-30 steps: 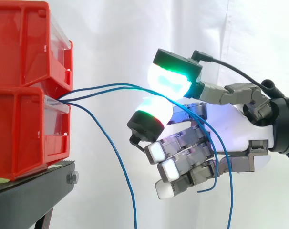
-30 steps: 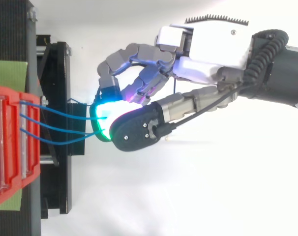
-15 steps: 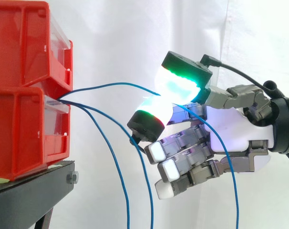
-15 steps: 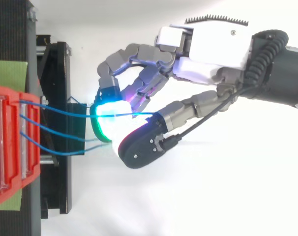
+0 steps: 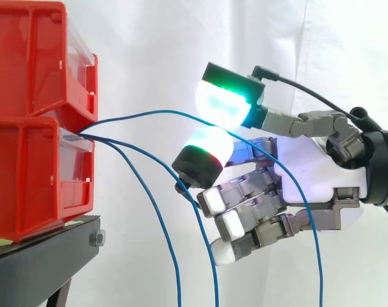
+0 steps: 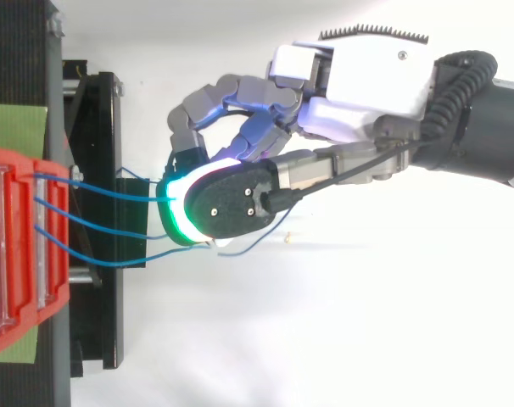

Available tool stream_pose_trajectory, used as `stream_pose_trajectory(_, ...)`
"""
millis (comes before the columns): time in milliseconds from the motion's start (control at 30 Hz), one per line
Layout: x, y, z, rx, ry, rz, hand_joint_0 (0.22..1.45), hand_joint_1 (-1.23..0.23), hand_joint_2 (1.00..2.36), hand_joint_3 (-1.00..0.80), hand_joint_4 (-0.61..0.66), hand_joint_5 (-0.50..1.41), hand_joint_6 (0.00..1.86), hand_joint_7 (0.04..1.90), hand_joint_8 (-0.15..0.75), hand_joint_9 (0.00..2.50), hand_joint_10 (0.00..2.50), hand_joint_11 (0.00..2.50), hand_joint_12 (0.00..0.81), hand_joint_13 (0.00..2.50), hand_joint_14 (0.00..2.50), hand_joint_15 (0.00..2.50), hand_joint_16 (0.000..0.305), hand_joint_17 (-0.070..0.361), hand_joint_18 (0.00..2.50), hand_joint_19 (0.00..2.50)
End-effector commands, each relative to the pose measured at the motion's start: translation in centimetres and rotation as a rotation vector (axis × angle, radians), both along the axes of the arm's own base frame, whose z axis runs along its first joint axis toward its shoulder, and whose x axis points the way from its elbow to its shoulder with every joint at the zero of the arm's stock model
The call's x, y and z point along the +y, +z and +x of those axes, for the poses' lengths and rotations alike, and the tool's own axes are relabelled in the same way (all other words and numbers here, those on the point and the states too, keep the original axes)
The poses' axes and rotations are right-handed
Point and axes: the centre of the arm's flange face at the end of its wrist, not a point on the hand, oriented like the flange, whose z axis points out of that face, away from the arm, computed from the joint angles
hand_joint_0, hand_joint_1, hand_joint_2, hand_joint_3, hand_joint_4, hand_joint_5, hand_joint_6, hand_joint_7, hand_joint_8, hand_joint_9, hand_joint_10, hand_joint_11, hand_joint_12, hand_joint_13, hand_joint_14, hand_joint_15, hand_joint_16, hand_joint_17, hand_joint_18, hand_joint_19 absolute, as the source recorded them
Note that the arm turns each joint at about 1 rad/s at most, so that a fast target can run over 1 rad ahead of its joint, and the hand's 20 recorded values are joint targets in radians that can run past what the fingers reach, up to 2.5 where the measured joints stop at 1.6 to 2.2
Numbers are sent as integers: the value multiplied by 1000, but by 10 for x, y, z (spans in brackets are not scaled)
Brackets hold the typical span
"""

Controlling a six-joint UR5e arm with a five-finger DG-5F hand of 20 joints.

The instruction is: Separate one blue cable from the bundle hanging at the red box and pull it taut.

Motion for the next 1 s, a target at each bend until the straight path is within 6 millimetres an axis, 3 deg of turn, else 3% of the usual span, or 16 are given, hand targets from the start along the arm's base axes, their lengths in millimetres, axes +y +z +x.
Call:
stream_pose_trajectory(0, 0, 0, 0, 0, -1, 3, 593, -642, 1020, -219, 223, -188, 864, 1374, 361, 948, 23, 718, 379, 956, 24, 590, 56, 125, 756, 594)
stream_pose_trajectory(100, 0, 0, 0, -1, -1, 4, 601, -707, 1022, -174, 184, -202, 890, 1311, 355, 919, 24, 717, 382, 953, 23, 598, 56, 126, 751, 584)
stream_pose_trajectory(267, -1, 0, 0, 0, -8, 4, 662, -797, 1017, -274, 132, -220, 903, 1276, 343, 883, 25, 745, 367, 924, 24, 587, 56, 125, 737, 556)
stream_pose_trajectory(467, -1, 0, 0, 0, -8, 4, 751, -820, 1000, -500, 131, -224, 905, 1274, 329, 872, 24, 749, 355, 903, 22, 563, 55, 123, 727, 523)
stream_pose_trajectory(667, -1, 0, 0, 0, -8, 4, 753, -811, 1000, -500, 155, -220, 902, 1258, 322, 877, 22, 757, 350, 898, 22, 553, 54, 122, 731, 512)
stream_pose_trajectory(800, -1, 0, 0, -2, -8, 4, 742, -807, 1000, -500, 180, -217, 898, 1285, 326, 883, 24, 747, 352, 897, 22, 552, 54, 121, 729, 520)
stream_pose_trajectory(967, -1, 0, 0, -2, -8, 4, 738, -788, 1005, -443, 136, -216, 907, 1475, 333, 904, 24, 748, 356, 905, 24, 553, 54, 121, 731, 534)
